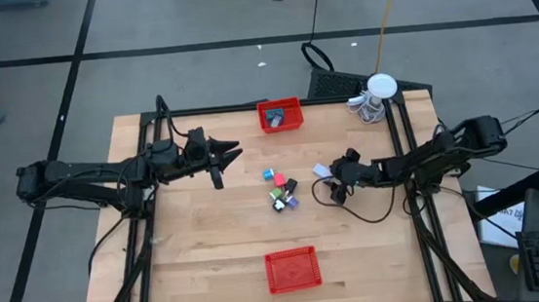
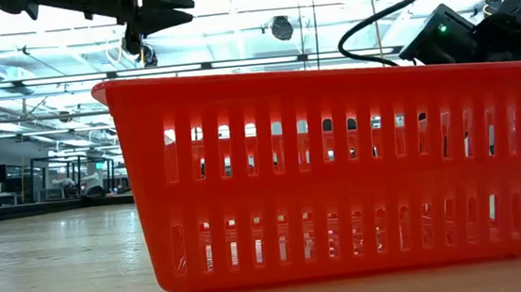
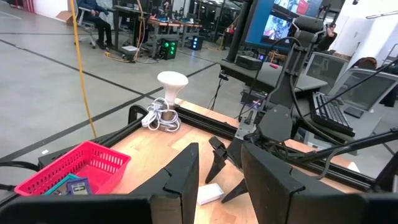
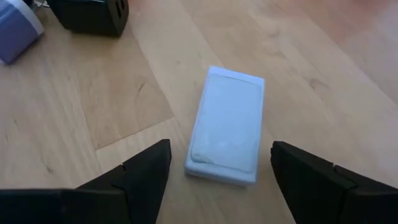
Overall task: Pick & Place Office items
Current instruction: Put the white timer into the top orange bin
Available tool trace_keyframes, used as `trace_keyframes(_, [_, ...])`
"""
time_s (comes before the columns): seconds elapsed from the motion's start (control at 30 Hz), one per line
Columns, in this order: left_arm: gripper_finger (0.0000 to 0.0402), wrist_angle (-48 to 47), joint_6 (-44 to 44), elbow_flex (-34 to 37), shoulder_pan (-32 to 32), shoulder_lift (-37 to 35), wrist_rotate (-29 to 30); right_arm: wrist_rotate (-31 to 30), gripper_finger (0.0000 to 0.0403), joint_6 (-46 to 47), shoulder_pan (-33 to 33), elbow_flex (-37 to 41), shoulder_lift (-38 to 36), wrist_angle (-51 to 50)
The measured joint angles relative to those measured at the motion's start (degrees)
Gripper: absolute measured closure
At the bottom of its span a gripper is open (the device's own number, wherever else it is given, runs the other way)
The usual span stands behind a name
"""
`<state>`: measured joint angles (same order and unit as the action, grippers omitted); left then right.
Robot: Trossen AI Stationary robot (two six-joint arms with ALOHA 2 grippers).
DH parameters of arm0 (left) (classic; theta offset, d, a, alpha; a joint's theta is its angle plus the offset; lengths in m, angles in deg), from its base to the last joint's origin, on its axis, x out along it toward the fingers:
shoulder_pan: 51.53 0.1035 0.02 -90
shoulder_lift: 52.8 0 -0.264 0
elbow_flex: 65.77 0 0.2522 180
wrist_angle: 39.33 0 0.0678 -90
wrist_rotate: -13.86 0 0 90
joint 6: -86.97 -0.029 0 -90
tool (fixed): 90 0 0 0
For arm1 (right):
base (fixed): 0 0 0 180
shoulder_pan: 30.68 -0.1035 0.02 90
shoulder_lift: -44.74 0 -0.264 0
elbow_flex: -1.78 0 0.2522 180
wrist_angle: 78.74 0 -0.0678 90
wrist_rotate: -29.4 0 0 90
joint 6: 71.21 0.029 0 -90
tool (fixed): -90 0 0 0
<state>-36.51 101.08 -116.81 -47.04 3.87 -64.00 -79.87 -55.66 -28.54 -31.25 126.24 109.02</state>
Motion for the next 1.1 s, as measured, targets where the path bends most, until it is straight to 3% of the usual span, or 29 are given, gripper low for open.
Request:
trace_keyframes(0.17, [0.0282,0.0,0.0,0.0,0.0,0.0,0.0,2.3,0.0161,-0.2,0.0,0.0,-0.2,0.4])
trace_keyframes(0.43, [0.0282,0.0,0.1,0.0,0.0,0.0,0.0,3.0,0.0250,-0.5,0.0,0.0,-0.2,0.6])
trace_keyframes(0.83, [0.0282,0.0,-0.3,0.0,0.0,0.0,0.0,3.3,0.0240,-8.7,0.0,0.1,-0.6,6.7])
trace_keyframes(1.1, [0.0282,0.2,2.8,-0.1,0.0,1.3,0.0,3.2,0.0250,-12.3,0.0,0.1,-7.6,7.4])
